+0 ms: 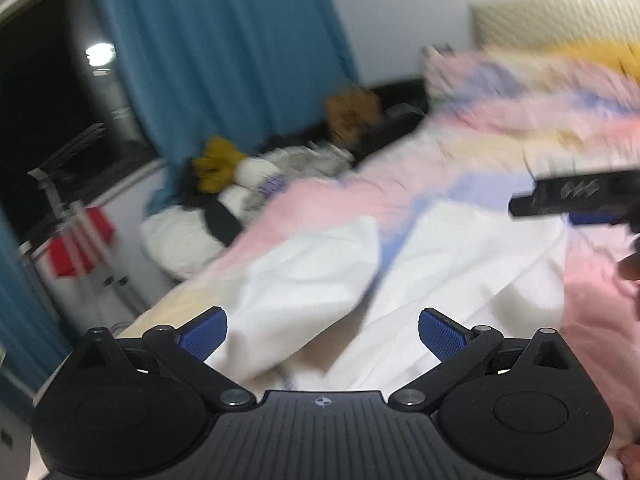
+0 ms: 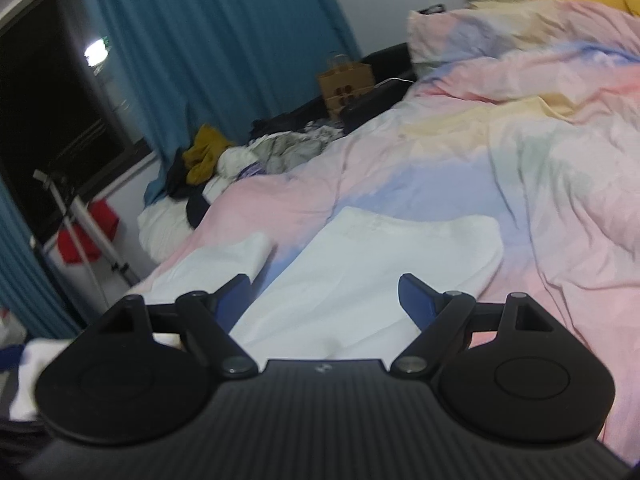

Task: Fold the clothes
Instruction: 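Grasp the trousers' leg fabric with the left gripper and lift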

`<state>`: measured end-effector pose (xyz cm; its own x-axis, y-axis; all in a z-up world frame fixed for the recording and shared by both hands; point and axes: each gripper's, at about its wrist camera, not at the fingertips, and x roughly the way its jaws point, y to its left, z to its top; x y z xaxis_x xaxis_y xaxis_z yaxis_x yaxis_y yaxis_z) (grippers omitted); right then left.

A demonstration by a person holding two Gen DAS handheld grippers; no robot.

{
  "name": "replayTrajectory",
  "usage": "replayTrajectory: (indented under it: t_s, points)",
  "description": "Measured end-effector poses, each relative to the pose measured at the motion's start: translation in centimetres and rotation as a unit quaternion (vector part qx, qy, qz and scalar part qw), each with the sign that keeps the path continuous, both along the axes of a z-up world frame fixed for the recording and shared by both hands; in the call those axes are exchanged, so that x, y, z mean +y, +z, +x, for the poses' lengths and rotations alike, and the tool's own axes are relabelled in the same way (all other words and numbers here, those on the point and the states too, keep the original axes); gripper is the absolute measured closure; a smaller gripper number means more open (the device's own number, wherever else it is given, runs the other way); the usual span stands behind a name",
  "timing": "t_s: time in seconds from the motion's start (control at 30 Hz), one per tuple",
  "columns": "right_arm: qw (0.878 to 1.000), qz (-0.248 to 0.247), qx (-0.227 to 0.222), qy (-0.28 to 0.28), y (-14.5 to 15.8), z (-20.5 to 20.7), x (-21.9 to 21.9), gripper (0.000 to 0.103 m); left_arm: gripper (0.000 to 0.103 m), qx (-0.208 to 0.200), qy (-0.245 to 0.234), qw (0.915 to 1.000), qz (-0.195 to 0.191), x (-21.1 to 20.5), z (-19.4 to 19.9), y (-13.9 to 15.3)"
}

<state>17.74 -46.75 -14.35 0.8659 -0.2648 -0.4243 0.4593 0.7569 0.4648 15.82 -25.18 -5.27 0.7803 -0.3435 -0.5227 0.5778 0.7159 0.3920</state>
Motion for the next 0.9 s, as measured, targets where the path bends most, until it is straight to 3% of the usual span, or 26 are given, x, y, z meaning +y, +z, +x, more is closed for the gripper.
replayTrajectory:
  t_s: [0.13, 0.27, 0.37, 0.4, 0.43, 0.53, 0.63, 0.7, 0.77, 0.83, 0.9]
  points:
    - [0.999, 0.033, -0.001, -0.031, -0.9, 0.0, -1.4, 0.021, 0.002, 0.017, -0.023, 0.9982, 0.053, -5.4, 5.7, -3.3]
    - [0.998, 0.053, 0.002, -0.041, -2.1, 0.6, -2.1, 0.021, 0.012, -0.003, 0.013, 0.9888, 0.149, -10.2, 11.0, -7.9]
    - [0.997, 0.062, 0.012, -0.043, -3.1, 1.6, -2.4, 0.021, 0.037, 0.013, 0.056, 0.9769, 0.206, -12.0, 15.8, -11.2]
    - [0.997, 0.066, 0.016, -0.043, -3.5, 1.9, -2.5, 0.021, 0.061, 0.016, 0.062, 0.9745, 0.215, -12.3, 17.0, -11.8]
    - [0.996, 0.071, 0.02, -0.044, -3.8, 2.2, -2.6, 0.021, 0.093, 0.021, 0.065, 0.9739, 0.216, -12.3, 17.9, -11.9]
    - [0.995, 0.087, 0.024, -0.042, -4.4, 2.3, -2.7, 0.021, 0.097, 0.024, 0.056, 0.986, 0.155, -11.6, 19.5, -8.5]
    - [0.996, 0.082, 0.017, -0.039, -4.1, 2.0, -1.9, 0.021, 0.097, 0.012, -0.016, 0.9976, 0.067, -10.1, 20.3, -0.8]
    - [0.997, 0.063, 0.007, -0.035, -3.7, 2.0, -1.1, 0.021, 0.097, 0.011, -0.078, 0.9967, 0.019, -9.2, 21.5, 4.4]
    - [0.998, 0.049, -0.004, -0.034, -3.3, 2.6, -0.6, 0.021, 0.097, 0.008, -0.109, 0.9938, -0.024, -8.8, 23.5, 8.0]
    - [0.999, 0.03, -0.008, -0.033, -3.3, 3.1, -0.2, 0.021, 0.097, 0.007, -0.105, 0.9928, -0.058, -8.6, 27.1, 10.3]
    - [0.999, 0.026, 0.004, -0.028, -4.0, 3.9, -0.1, 0.021, 0.094, 0.01, -0.069, 0.9953, -0.067, -8.7, 30.8, 9.4]
